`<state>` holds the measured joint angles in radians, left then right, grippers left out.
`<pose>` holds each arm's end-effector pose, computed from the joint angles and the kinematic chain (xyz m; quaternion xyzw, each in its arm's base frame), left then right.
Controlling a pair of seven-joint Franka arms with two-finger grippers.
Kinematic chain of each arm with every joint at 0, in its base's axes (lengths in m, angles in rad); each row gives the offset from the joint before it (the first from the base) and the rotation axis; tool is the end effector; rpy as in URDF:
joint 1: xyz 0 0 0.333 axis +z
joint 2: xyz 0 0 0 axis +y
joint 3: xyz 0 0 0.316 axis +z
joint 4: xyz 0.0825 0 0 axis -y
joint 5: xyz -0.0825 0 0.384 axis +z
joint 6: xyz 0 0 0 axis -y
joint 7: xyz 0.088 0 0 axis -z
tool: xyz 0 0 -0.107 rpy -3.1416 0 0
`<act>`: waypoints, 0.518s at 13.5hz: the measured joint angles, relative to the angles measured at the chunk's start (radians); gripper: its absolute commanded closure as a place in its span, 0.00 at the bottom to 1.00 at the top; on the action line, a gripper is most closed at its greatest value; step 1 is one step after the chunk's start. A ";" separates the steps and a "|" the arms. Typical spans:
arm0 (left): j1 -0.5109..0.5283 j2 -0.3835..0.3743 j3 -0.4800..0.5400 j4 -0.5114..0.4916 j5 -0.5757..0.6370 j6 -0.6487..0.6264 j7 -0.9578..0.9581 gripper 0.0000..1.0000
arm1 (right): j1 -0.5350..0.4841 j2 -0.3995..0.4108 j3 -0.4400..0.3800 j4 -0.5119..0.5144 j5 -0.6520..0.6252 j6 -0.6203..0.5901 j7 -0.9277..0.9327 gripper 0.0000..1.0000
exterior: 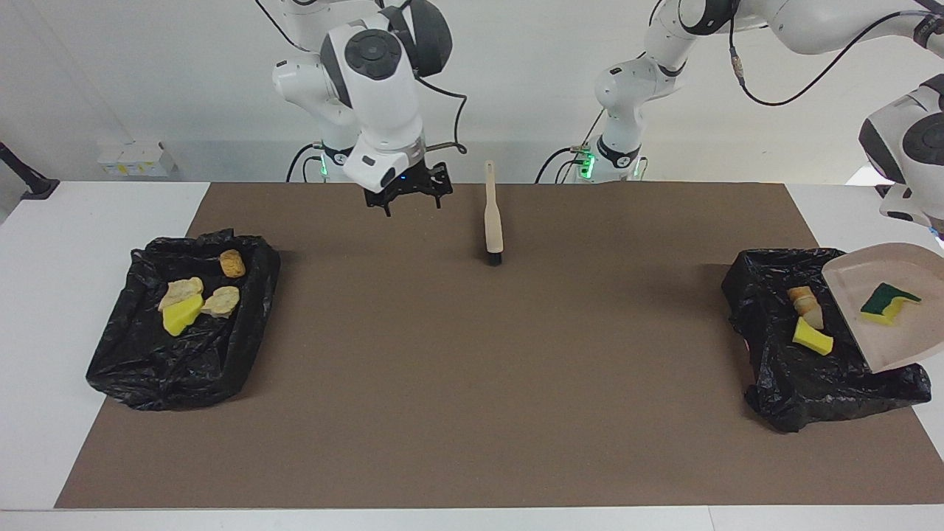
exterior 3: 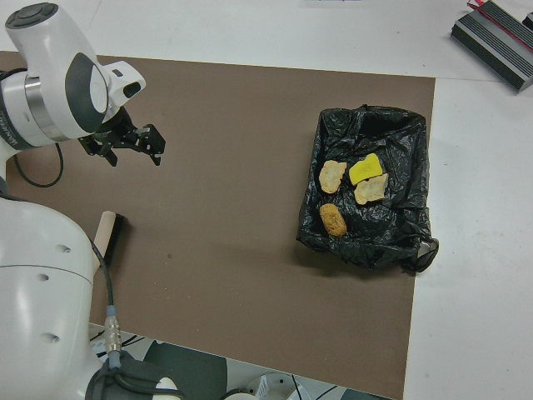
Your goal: Sweep and dump trash in bin
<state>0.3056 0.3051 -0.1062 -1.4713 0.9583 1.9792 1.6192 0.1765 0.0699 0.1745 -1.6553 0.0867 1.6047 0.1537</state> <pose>0.6532 0.1953 0.5506 -0.5868 0.6827 0.2796 0.3339 0.5339 0.2020 0.5492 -0.9925 -0.0943 0.0700 0.0328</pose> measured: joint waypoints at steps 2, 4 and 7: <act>-0.024 -0.005 0.000 0.001 0.064 -0.021 -0.011 1.00 | -0.086 -0.003 -0.005 0.038 -0.015 -0.034 -0.087 0.00; -0.045 -0.012 0.000 0.003 0.125 -0.048 -0.025 1.00 | -0.140 -0.012 -0.013 0.051 -0.052 -0.037 -0.123 0.00; -0.095 -0.022 -0.001 0.001 0.196 -0.133 -0.119 1.00 | -0.176 -0.024 -0.045 0.055 -0.114 -0.037 -0.139 0.00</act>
<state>0.2106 0.2830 -0.1074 -1.4702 1.1539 1.8459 1.5001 0.0002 0.0456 0.1299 -1.6005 -0.0268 1.5674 0.0148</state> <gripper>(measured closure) 0.674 0.000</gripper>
